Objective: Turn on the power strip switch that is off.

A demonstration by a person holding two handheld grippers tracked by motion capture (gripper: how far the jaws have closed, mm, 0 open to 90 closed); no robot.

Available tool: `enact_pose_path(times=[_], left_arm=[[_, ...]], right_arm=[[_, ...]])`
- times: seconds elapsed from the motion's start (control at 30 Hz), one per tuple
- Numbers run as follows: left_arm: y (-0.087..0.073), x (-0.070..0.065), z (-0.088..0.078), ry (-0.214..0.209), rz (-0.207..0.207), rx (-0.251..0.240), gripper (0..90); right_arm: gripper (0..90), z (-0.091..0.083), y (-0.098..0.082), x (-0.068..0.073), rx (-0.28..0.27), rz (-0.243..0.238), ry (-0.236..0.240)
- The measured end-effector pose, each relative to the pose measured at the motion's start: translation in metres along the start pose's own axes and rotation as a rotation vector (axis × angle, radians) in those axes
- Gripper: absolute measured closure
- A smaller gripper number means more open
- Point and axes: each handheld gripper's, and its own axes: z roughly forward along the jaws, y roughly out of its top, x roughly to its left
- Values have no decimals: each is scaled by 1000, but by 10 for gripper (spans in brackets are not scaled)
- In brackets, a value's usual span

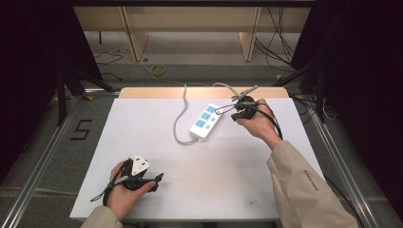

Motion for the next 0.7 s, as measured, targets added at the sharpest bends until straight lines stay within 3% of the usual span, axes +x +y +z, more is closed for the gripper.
enact_pose_path(times=[0.7], left_arm=[[0,-1,1,-1,1,-4,237]], right_arm=[[900,7,8,-5,17,13,5]])
